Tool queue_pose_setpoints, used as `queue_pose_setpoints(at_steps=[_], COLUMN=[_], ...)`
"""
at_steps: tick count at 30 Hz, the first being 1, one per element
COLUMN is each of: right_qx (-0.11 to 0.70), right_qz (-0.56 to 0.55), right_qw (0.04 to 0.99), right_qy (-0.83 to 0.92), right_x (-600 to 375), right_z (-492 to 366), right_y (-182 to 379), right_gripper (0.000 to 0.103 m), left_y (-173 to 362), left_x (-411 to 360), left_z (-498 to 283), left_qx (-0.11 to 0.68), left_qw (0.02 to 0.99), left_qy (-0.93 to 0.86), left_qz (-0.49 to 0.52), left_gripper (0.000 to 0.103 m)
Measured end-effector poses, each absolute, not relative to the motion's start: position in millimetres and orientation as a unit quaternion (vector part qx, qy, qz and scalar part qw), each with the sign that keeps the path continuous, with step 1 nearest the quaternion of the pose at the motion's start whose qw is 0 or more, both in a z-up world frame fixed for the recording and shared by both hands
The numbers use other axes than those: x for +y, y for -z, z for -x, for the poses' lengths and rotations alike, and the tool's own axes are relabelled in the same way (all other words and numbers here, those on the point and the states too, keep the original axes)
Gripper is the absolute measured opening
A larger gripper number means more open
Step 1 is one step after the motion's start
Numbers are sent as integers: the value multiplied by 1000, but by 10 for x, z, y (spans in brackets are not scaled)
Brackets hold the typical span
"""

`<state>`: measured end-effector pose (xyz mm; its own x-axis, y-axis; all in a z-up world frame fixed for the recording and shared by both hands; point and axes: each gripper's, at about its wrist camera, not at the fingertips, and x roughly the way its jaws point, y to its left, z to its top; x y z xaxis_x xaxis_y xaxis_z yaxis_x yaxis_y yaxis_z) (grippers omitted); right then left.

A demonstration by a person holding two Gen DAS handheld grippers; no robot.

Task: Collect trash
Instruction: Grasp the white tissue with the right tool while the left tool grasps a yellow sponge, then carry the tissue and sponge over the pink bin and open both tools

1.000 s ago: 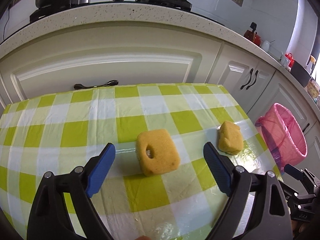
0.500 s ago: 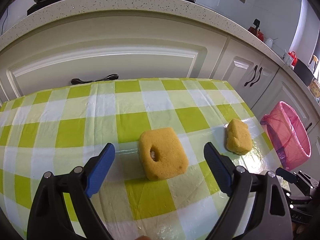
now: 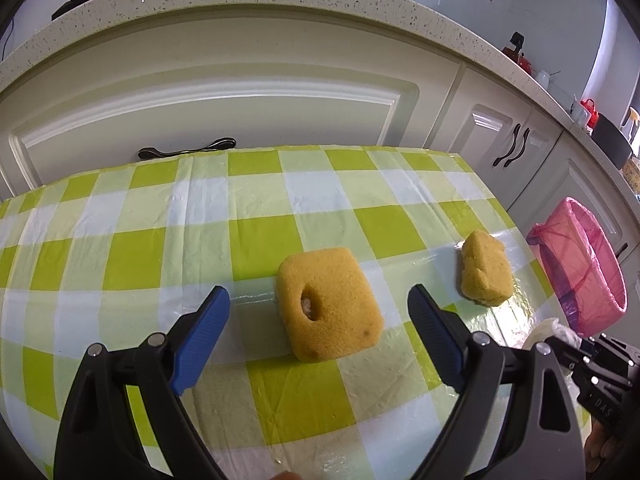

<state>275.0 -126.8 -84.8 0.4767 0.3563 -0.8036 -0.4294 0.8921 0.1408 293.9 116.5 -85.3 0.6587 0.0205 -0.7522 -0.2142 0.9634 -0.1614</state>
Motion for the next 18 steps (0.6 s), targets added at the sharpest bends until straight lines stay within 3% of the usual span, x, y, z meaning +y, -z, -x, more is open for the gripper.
queue_pose_setpoints(at_steps=[13, 14, 16, 18], right_qx=[431, 429, 425, 420], right_qz=[41, 43, 43, 44], right_qw=[876, 878, 880, 883], right_qy=[-210, -208, -207, -206], right_x=[-1423, -1433, -1451, -1470], right_z=[-2890, -2887, -2887, -2882], right_y=[700, 687, 662, 633], right_gripper=[24, 24, 24, 24], left_y=[1017, 1033, 1060, 1085], left_x=[1050, 1039, 1026, 1006], left_z=[-3130, -3143, -3167, -3187], left_qx=[445, 449, 454, 459], left_qw=[888, 887, 884, 882], left_qy=[-77, -79, -80, -80], left_qz=[85, 81, 75, 68], left_gripper=[86, 84, 65, 57])
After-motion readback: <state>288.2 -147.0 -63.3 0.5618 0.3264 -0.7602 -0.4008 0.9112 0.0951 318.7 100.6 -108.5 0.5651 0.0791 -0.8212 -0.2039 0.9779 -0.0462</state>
